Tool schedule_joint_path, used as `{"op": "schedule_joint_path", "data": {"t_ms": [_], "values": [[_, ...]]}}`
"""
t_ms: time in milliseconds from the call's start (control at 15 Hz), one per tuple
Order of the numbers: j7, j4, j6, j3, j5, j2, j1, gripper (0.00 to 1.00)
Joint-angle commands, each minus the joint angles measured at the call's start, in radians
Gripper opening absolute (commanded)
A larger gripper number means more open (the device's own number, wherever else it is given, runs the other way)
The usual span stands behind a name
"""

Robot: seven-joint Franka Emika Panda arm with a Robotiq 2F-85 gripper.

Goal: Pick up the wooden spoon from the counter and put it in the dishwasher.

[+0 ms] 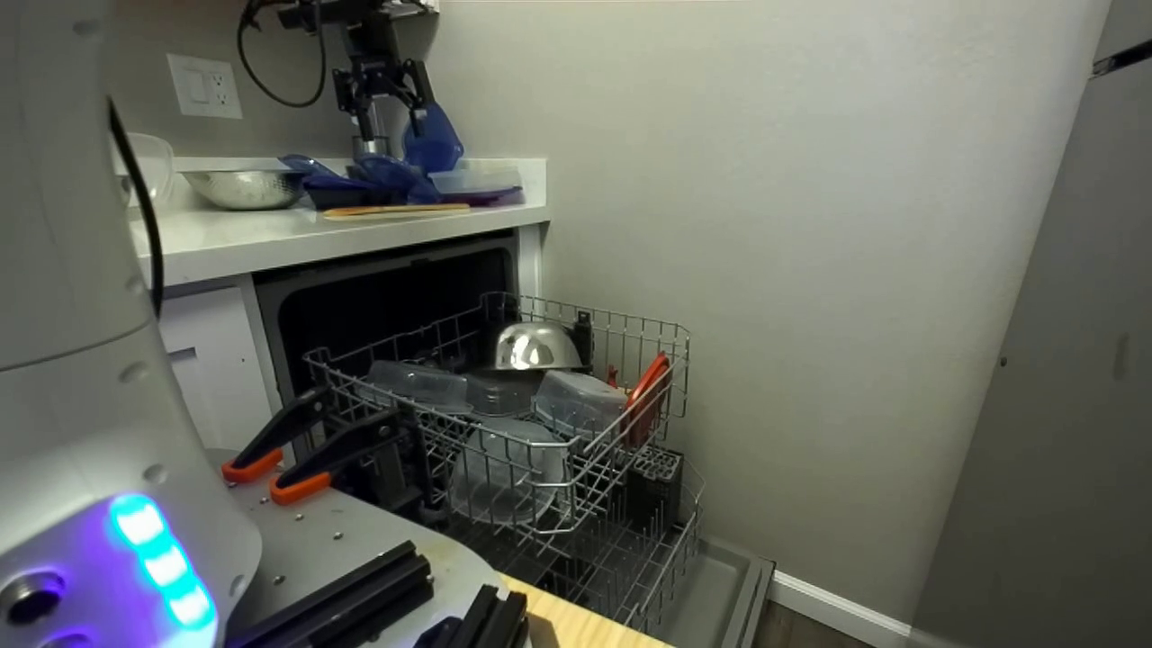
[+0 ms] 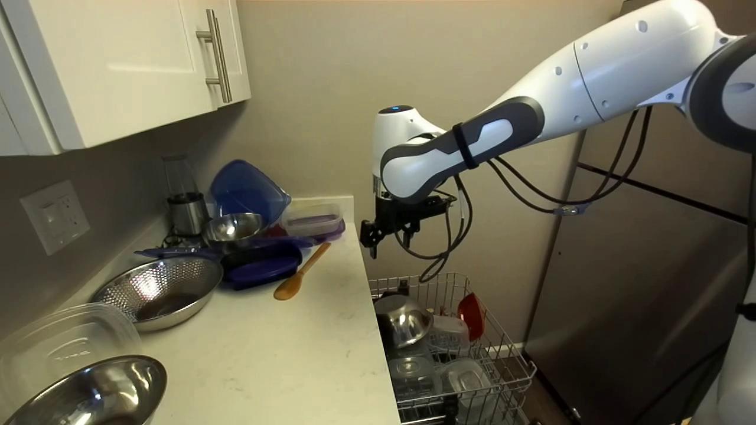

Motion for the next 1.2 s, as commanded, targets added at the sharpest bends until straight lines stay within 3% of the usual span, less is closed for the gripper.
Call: {"op": "schedule_joint_path", "data": {"t_ms": [0, 67, 667, 867, 1133], "values": [[0.014, 0.034, 0.007, -0.016, 0.003, 0.037, 0.028, 1.00], [-0.031, 0.027, 0.002, -0.015, 0.021, 0.031, 0.025, 1.00], [0.007, 0.032, -0.002, -0.028, 0.003, 0.039, 0.038, 1.00], [0.004, 0.056, 0.149, -0.030, -0.003, 0.108, 0.042, 1.00], [0.047, 0.197, 0.305, -0.068, 0.012, 0.309, 0.080, 1.00]]}}
